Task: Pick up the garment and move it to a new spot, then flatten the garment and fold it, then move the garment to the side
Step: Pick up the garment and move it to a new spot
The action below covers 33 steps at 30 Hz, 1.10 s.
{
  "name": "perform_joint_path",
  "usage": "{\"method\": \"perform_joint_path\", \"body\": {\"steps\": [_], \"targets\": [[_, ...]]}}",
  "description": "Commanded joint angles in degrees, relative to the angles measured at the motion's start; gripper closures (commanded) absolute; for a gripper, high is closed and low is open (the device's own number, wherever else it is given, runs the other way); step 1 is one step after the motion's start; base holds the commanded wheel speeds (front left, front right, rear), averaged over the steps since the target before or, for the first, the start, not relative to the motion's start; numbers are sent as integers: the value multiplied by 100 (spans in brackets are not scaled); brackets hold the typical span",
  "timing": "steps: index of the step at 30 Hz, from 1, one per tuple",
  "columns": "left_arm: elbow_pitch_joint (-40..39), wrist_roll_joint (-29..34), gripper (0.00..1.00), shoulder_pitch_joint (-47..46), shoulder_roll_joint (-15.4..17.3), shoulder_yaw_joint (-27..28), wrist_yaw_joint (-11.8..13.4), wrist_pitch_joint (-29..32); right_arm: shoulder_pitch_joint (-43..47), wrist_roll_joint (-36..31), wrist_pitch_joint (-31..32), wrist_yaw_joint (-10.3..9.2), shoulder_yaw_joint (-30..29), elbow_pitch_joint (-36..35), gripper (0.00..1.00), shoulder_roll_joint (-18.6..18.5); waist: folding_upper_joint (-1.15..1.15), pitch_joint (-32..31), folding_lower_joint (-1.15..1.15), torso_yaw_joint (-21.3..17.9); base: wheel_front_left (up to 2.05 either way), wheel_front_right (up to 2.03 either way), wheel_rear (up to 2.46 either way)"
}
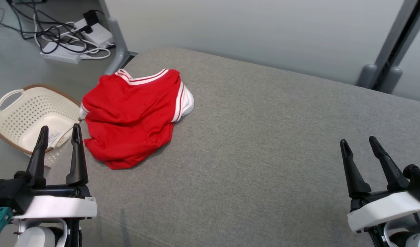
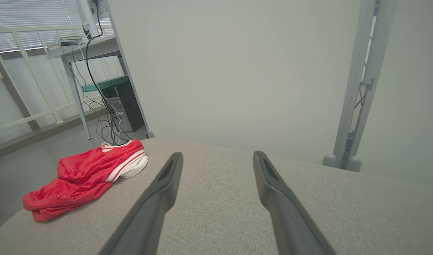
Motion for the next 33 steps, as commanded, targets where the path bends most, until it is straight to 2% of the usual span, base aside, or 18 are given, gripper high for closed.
{"method": "perform_joint_path", "body": {"steps": [1, 11, 16, 19, 23, 29, 30, 32, 33], "targets": [[21, 51, 0, -76, -14, 48, -54, -13, -57, 18, 27, -2, -21, -5, 0, -18, 0, 64, 0, 202, 0, 0, 0], [149, 322, 0, -201, -345, 356, -333, -14, -153, 6, 82, -2, 13, -23, 0, -15, 0, 204, 0, 268, 0, 0, 0], [198, 418, 0, -430, -482, 563, -420, -14, -306, -23, 148, -2, 92, -89, 0, -47, 0, 434, 0, 81, 0, 0, 0], [411, 395, 0, -798, -424, 707, -513, -13, -442, -56, 210, -2, 141, -135, 0, -95, 0, 669, 0, -102, 0, 0, 0], [1232, 274, 0, -1430, -317, 765, -694, 15, -633, -71, 276, -2, 252, -164, 0, -147, 0, 1013, 0, -422, 0, 0, 0], [3119, -67, 0, -2373, -171, 736, -1042, 207, -860, -109, 297, -2, 349, -191, 0, -207, 0, 1557, 0, -913, 0, 0, 0], [3767, -88, 0, -2629, -88, 651, -1125, 297, -926, -105, 290, -2, 358, -182, 0, -215, 0, 1713, 0, -1053, 0, 0, 0], [4338, -186, 0, -2877, -41, 611, -1195, 370, -998, -65, 281, -2, 372, -166, 0, -213, 0, 1862, 0, -1171, 0, 0, 0], [4338, -186, 0, -2877, -41, 611, -1195, 370, -998, -65, 281, -2, 372, -166, 0, -213, 0, 1862, 0, -1171, 0, 0, 0]]}}
